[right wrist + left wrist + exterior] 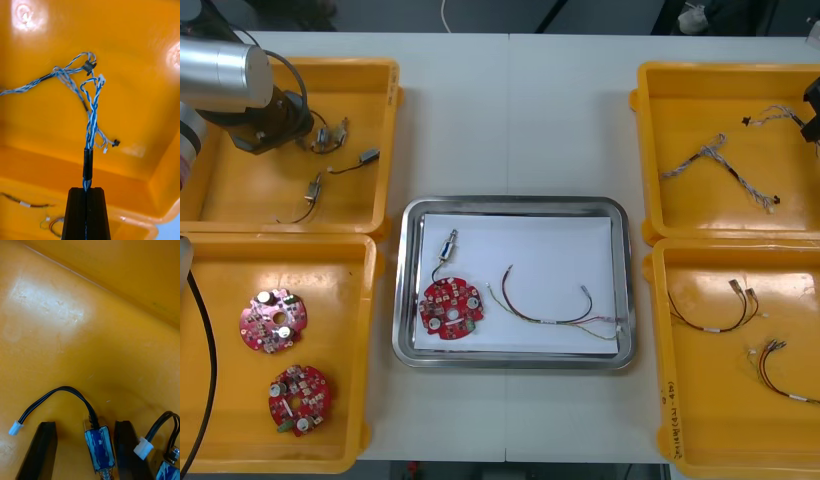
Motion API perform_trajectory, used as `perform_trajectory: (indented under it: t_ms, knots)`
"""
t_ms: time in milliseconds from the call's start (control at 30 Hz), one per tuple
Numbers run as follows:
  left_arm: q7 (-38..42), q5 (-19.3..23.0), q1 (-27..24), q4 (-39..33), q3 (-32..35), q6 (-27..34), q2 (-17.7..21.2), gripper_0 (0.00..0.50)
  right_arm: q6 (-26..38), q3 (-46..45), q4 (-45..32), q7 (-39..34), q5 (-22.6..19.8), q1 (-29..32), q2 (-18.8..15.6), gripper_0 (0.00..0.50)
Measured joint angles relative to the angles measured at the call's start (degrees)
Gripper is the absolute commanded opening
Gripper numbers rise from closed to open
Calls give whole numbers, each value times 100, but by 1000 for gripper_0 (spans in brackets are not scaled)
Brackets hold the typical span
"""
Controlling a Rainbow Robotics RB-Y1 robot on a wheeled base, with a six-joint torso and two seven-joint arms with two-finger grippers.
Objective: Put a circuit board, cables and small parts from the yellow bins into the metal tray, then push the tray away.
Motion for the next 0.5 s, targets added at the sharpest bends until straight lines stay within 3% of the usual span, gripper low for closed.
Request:
perform_trajectory:
  t_ms: [367, 500]
  knots:
    - [-7, 60, 0, 16, -1, 2, -1, 0, 150, -380, -1625, -63, -16, 119, -4, 0]
    - [-121, 143, -14, 2, -1, 152, 7, 0, 157, -379, -2335, -224, -249, 384, -5, 0]
